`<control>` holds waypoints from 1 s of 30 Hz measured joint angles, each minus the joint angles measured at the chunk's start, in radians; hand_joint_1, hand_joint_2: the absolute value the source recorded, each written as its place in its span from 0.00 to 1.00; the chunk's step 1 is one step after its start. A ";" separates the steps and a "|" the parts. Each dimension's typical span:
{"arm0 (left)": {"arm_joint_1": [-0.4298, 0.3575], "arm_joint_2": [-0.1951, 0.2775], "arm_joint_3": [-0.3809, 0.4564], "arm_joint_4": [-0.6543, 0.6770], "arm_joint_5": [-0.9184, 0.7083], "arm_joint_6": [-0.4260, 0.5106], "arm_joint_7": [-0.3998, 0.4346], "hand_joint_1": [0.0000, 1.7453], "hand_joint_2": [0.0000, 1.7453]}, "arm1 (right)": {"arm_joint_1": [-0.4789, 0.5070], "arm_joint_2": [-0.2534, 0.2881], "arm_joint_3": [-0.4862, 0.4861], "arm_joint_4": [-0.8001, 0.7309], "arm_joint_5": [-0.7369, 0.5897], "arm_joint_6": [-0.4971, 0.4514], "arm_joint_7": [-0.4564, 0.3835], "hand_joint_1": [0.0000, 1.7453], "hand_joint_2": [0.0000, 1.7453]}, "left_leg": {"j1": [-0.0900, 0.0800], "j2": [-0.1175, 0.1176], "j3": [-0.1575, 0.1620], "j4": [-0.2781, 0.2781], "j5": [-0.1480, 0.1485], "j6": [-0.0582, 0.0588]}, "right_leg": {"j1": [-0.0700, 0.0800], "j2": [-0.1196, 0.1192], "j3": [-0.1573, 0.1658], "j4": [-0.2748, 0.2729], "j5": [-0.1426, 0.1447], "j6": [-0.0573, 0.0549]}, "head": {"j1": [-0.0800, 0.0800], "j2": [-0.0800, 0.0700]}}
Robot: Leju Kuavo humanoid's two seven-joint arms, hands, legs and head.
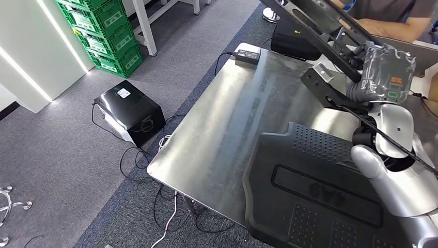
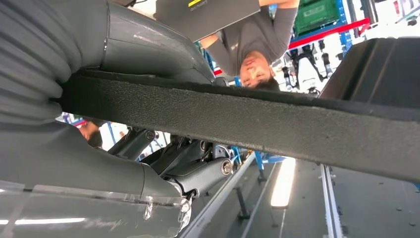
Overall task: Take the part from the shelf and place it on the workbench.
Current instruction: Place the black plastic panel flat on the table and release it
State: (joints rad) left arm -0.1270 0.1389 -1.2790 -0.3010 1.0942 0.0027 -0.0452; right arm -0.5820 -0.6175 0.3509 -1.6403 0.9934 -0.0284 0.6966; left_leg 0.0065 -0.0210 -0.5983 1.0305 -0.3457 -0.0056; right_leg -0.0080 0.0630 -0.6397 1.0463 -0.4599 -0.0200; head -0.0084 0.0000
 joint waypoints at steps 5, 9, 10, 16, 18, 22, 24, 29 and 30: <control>0.000 0.000 0.000 0.000 -0.006 0.000 -0.008 0.00 1.00 | 0.017 -0.001 -0.017 0.000 0.009 0.021 0.000 1.00 1.00 | 0.000 0.018 0.007 -0.011 0.005 0.013 | -0.007 -0.051 -0.110 0.239 -0.114 0.021 | 0.022 0.000; -0.001 0.000 0.000 0.000 -0.007 0.006 -0.008 0.00 1.00 | 0.025 -0.001 -0.023 0.000 0.004 0.022 0.000 1.00 1.00 | 0.003 0.033 0.012 -0.004 -0.005 0.005 | -0.018 -0.067 -0.057 0.122 -0.027 0.032 | 0.037 0.000; -0.001 0.001 0.000 0.000 -0.006 0.011 -0.007 0.00 1.00 | 0.025 -0.001 -0.023 0.000 0.001 0.020 0.000 1.00 1.00 | 0.002 0.035 0.012 0.001 -0.010 -0.001 | -0.016 -0.076 -0.028 0.062 -0.006 0.031 | 0.040 0.000; -0.001 0.003 0.000 0.002 0.003 0.037 0.017 0.00 1.00 | 0.026 -0.001 -0.024 0.000 -0.003 0.011 0.000 1.00 1.00 | 0.002 0.044 0.012 0.028 -0.037 -0.030 | -0.007 -0.067 -0.002 0.007 -0.003 -0.006 | 0.024 0.000; -0.002 0.003 0.000 0.002 0.003 0.038 0.018 0.00 1.00 | 0.026 -0.001 -0.025 0.000 -0.002 0.010 0.000 1.00 1.00 | 0.004 0.037 -0.024 0.120 -0.092 -0.034 | -0.005 -0.061 0.002 0.004 -0.003 -0.016 | 0.014 0.000; -0.002 0.003 0.000 0.002 0.003 0.038 0.018 0.00 1.00 | 0.027 0.002 -0.025 0.000 -0.002 0.010 0.000 1.00 1.00 | -0.004 0.030 -0.118 0.306 -0.148 -0.022 | 0.006 -0.042 0.004 0.005 -0.004 -0.024 | -0.004 0.000; -0.002 0.003 0.000 0.002 0.000 0.039 0.019 0.00 1.00 | 0.027 0.004 -0.025 0.000 -0.001 0.009 0.000 1.00 1.00 | -0.013 0.020 -0.076 0.207 -0.077 -0.005 | 0.009 -0.029 0.008 0.005 -0.004 -0.024 | -0.008 0.000; -0.001 0.009 0.000 0.002 -0.008 0.043 0.020 0.00 1.00 | 0.032 0.006 -0.026 0.000 0.006 0.008 0.000 1.00 1.00 | -0.023 -0.016 -0.001 0.013 -0.008 0.017 | 0.003 -0.004 0.002 0.004 0.000 -0.014 | -0.010 0.000; -0.001 0.010 0.000 0.003 -0.008 0.043 0.020 0.00 1.00 | 0.033 0.006 -0.027 0.000 0.007 0.008 0.000 1.00 1.00 | -0.024 -0.012 0.000 0.009 -0.006 0.018 | 0.002 0.000 0.001 0.002 0.002 -0.010 | -0.011 0.000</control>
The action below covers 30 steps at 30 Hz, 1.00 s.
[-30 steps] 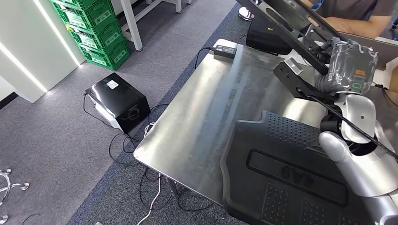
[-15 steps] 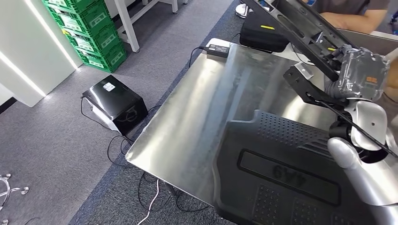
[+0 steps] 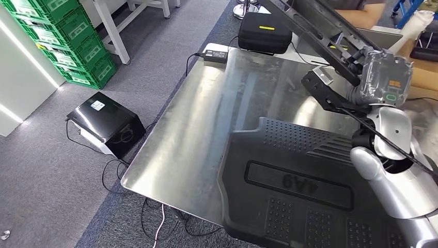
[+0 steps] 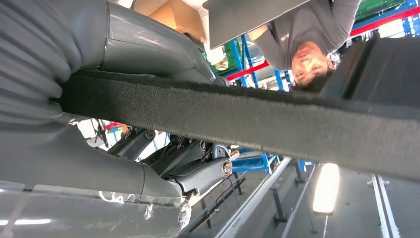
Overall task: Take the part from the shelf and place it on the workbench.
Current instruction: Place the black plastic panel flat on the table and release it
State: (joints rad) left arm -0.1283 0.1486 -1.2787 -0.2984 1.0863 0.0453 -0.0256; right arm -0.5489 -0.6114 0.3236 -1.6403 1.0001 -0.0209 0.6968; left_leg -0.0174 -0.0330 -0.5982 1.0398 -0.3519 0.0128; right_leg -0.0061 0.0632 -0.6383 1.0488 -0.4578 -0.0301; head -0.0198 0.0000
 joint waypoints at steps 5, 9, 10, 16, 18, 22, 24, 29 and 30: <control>-0.002 0.000 0.000 0.000 -0.006 0.003 0.000 0.00 1.00 | 0.007 -0.003 -0.014 0.000 0.008 0.013 -0.001 1.00 1.00 | 0.008 0.030 0.014 -0.032 0.018 0.010 | 0.000 -0.048 -0.079 0.183 -0.104 0.019 | 0.018 0.000; 0.000 0.000 0.000 0.000 -0.009 0.001 -0.003 0.00 1.00 | 0.034 -0.003 -0.027 -0.002 0.017 0.035 0.000 1.00 1.00 | 0.012 0.053 0.015 -0.027 0.013 0.005 | -0.009 -0.061 -0.092 0.215 -0.085 0.030 | 0.032 0.000; 0.000 0.000 0.000 0.000 -0.009 -0.001 -0.004 0.00 1.00 | 0.041 -0.003 -0.034 -0.006 0.021 0.044 0.000 1.00 1.00 | 0.013 0.058 0.015 -0.023 0.009 0.000 | -0.011 -0.071 -0.055 0.141 -0.052 0.033 | 0.035 0.000; 0.000 0.001 0.000 0.000 -0.011 -0.010 -0.013 0.00 1.00 | 0.084 -0.002 -0.086 -0.025 0.028 0.095 0.001 1.00 1.00 | 0.012 0.075 0.017 -0.004 -0.010 -0.029 | -0.002 -0.073 0.015 -0.007 -0.009 0.003 | 0.031 0.000; -0.001 0.000 0.000 0.000 -0.012 -0.013 -0.016 0.00 1.00 | 0.090 -0.002 -0.098 -0.031 0.028 0.101 0.001 1.00 1.00 | 0.015 0.064 0.000 0.049 -0.048 -0.039 | -0.003 -0.064 0.017 -0.011 -0.007 -0.008 | 0.024 0.000; 0.000 0.000 0.000 0.000 -0.015 -0.026 -0.031 0.00 1.00 | 0.109 -0.002 -0.120 -0.041 0.030 0.116 0.001 1.00 1.00 | 0.017 0.044 -0.104 0.278 -0.148 -0.041 | 0.004 -0.045 0.018 -0.012 -0.007 -0.015 | 0.005 0.000; 0.000 0.000 0.000 0.000 -0.016 -0.033 -0.035 0.00 1.00 | 0.123 -0.002 -0.130 -0.047 0.032 0.127 0.001 1.00 1.00 | 0.013 0.040 -0.093 0.247 -0.107 -0.030 | 0.007 -0.032 0.021 -0.011 -0.007 -0.016 | 0.000 0.000; 0.000 0.000 0.000 0.000 -0.018 -0.037 -0.040 0.00 1.00 | 0.159 0.001 -0.152 -0.079 0.040 0.162 0.000 1.00 1.00 | 0.000 0.017 0.006 0.000 -0.004 -0.007 | 0.009 -0.013 0.015 -0.001 -0.012 -0.015 | -0.005 0.000; 0.000 0.000 0.000 0.000 -0.018 -0.037 -0.041 0.00 1.00 | 0.165 0.002 -0.154 -0.086 0.039 0.167 0.000 1.00 1.00 | 0.000 0.018 0.002 0.005 -0.009 -0.011 | 0.008 -0.012 0.007 0.012 -0.019 -0.016 | -0.005 0.000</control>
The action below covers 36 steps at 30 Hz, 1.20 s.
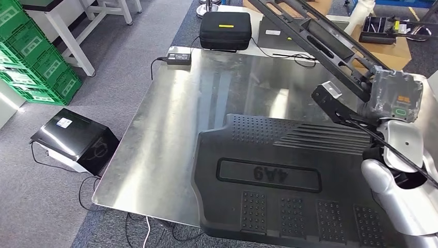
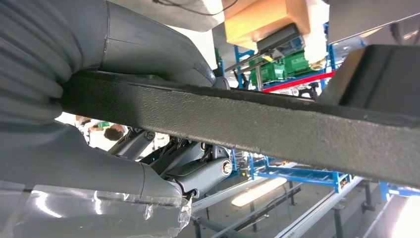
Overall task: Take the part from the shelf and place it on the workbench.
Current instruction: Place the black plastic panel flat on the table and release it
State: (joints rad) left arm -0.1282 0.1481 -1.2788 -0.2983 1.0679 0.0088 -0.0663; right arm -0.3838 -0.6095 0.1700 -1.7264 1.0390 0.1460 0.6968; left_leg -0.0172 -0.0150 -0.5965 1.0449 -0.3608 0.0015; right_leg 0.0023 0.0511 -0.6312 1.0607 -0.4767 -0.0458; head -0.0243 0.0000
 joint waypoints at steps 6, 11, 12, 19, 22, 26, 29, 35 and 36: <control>0.000 0.000 0.004 0.000 0.001 0.000 0.000 0.00 1.00 | 0.025 0.009 -0.001 -0.062 -0.001 0.029 0.000 1.00 1.00 | -0.007 -0.003 -0.138 0.240 -0.101 0.006 | -0.002 -0.001 -0.135 0.232 -0.099 0.004 | 0.007 0.000; -0.003 0.000 0.009 0.000 0.010 -0.002 -0.002 0.00 1.00 | 0.036 0.019 0.009 -0.123 0.011 0.044 0.000 1.00 1.00 | -0.010 -0.004 -0.250 0.439 -0.188 0.011 | -0.001 -0.003 -0.246 0.427 -0.181 0.004 | 0.017 0.000; -0.004 0.000 0.009 0.000 0.010 -0.003 -0.003 0.00 1.00 | 0.039 0.022 0.013 -0.138 0.014 0.051 -0.001 1.00 1.00 | -0.010 -0.004 -0.266 0.469 -0.201 0.011 | -0.001 -0.003 -0.262 0.456 -0.194 0.004 | 0.018 0.000; -0.006 0.000 0.018 0.000 0.011 -0.014 -0.007 0.00 1.00 | 0.056 0.045 0.043 -0.214 -0.003 0.086 -0.001 1.00 1.00 | -0.016 -0.004 -0.328 0.618 -0.280 0.016 | -0.002 -0.004 -0.327 0.602 -0.269 0.002 | 0.024 0.000; -0.007 0.001 0.022 0.000 0.013 -0.014 -0.007 0.00 1.00 | 0.062 0.051 0.053 -0.239 -0.018 0.085 -0.001 1.00 1.00 | -0.017 -0.004 -0.327 0.628 -0.289 0.017 | -0.005 -0.005 -0.326 0.608 -0.277 0.004 | 0.024 0.000; -0.007 0.002 0.025 0.000 0.021 -0.009 0.001 0.00 1.00 | 0.060 0.054 0.065 -0.263 -0.033 0.036 -0.001 1.00 1.00 | -0.017 -0.004 -0.324 0.618 -0.281 0.021 | -0.008 -0.006 -0.323 0.595 -0.267 0.011 | 0.018 0.000; -0.007 0.003 0.027 0.000 0.023 -0.004 0.002 0.00 1.00 | 0.052 0.053 0.070 -0.268 -0.042 0.010 -0.001 1.00 1.00 | -0.018 -0.003 -0.309 0.586 -0.266 0.025 | -0.010 -0.005 -0.308 0.564 -0.252 0.016 | 0.015 0.000; -0.005 0.004 0.027 0.000 0.023 0.001 0.003 0.00 1.00 | 0.042 0.051 0.080 -0.273 -0.047 0.007 -0.002 1.00 1.00 | 0.001 0.010 -0.205 0.400 -0.189 0.033 | -0.009 -0.036 -0.280 0.546 -0.262 0.031 | 0.030 0.000; -0.004 0.004 0.027 0.000 0.023 0.001 0.003 0.00 1.00 | 0.042 0.051 0.081 -0.273 -0.047 0.007 -0.002 1.00 1.00 | 0.004 0.013 -0.193 0.380 -0.183 0.031 | -0.012 -0.039 -0.285 0.553 -0.262 0.034 | 0.033 0.000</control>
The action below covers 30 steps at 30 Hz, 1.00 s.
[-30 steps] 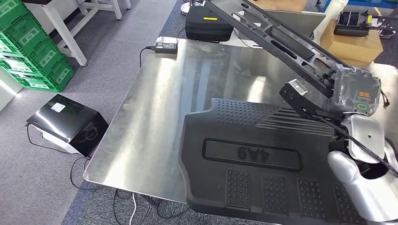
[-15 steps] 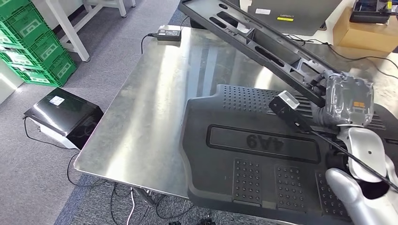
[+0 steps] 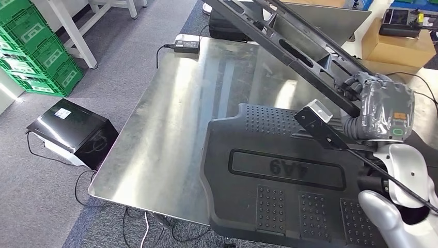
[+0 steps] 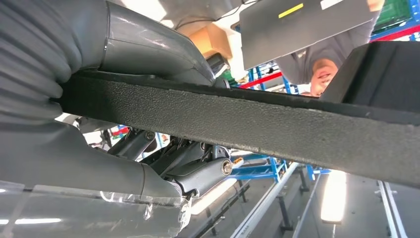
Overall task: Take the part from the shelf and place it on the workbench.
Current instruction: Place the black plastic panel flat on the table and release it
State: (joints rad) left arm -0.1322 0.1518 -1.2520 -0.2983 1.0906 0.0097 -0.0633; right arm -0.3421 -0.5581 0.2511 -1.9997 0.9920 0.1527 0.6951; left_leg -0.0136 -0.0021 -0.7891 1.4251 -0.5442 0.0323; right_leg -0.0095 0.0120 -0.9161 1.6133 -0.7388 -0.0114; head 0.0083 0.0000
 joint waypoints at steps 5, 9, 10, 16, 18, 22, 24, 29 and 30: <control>0.002 0.000 0.000 0.000 0.000 0.001 0.000 0.00 1.00 | 0.000 0.000 0.005 0.000 -0.001 0.001 0.000 1.00 1.00 | 0.015 0.011 0.056 -0.057 0.003 -0.020 | -0.009 -0.012 0.080 -0.194 0.140 0.018 | 0.014 0.000; 0.003 0.001 0.000 0.001 -0.005 0.002 0.003 0.00 1.00 | -0.006 0.000 0.008 -0.001 0.000 0.010 0.000 1.00 1.00 | 0.016 0.014 0.089 -0.117 0.023 -0.053 | 0.001 -0.010 0.127 -0.291 0.154 -0.013 | 0.013 0.000; 0.003 0.001 0.000 0.001 -0.008 0.002 0.005 0.00 1.00 | -0.006 -0.001 0.008 -0.002 0.000 0.014 0.001 1.00 1.00 | 0.016 0.014 0.100 -0.130 0.027 -0.059 | 0.000 -0.009 0.140 -0.312 0.161 -0.021 | 0.009 0.000; 0.005 0.001 0.000 0.001 -0.015 0.004 0.008 0.00 1.00 | -0.005 -0.002 0.007 -0.006 0.006 0.051 0.001 1.00 1.00 | 0.015 0.010 0.039 0.010 -0.025 -0.072 | 0.002 -0.007 0.217 -0.399 0.178 -0.043 | -0.018 0.000; 0.004 0.001 0.000 0.001 -0.019 0.007 0.008 0.00 1.00 | -0.005 -0.003 0.007 -0.010 0.014 0.066 0.001 1.00 1.00 | 0.011 0.009 0.049 -0.036 0.031 -0.063 | 0.003 -0.003 0.232 -0.410 0.178 -0.043 | -0.025 0.000; 0.005 0.004 0.000 0.001 -0.030 0.013 0.009 0.00 1.00 | -0.001 -0.003 0.000 -0.025 0.017 0.110 0.001 1.00 1.00 | -0.004 0.003 0.124 -0.244 0.137 -0.036 | 0.001 0.004 0.251 -0.438 0.185 -0.033 | -0.035 0.000; 0.005 0.006 0.000 0.000 -0.033 0.015 0.010 0.00 1.00 | 0.002 -0.003 -0.004 -0.029 0.019 0.129 0.001 1.00 1.00 | -0.006 0.004 0.135 -0.283 0.145 -0.027 | -0.003 0.005 0.257 -0.462 0.198 -0.018 | -0.038 0.000; 0.004 0.006 0.000 -0.001 -0.033 0.016 0.015 0.00 1.00 | 0.006 -0.008 -0.011 -0.040 0.017 0.137 0.001 1.00 1.00 | 0.004 0.007 0.182 -0.377 0.188 -0.013 | -0.002 -0.001 0.224 -0.378 0.146 0.004 | -0.026 0.000; 0.005 0.006 0.000 -0.001 -0.033 0.016 0.016 0.00 1.00 | 0.006 -0.009 -0.011 -0.041 0.015 0.137 0.001 1.00 1.00 | 0.005 0.008 0.185 -0.380 0.189 -0.012 | -0.004 -0.002 0.198 -0.328 0.127 0.008 | -0.020 0.000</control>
State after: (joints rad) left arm -0.1276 0.1583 -1.2524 -0.2994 1.0577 0.0255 -0.0478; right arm -0.3359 -0.5667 0.2400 -2.0408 1.0075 0.2897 0.6960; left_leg -0.0088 0.0058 -0.6044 1.0451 -0.3552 0.0198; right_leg -0.0131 0.0105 -0.7184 1.2856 -0.6118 -0.0037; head -0.0118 0.0000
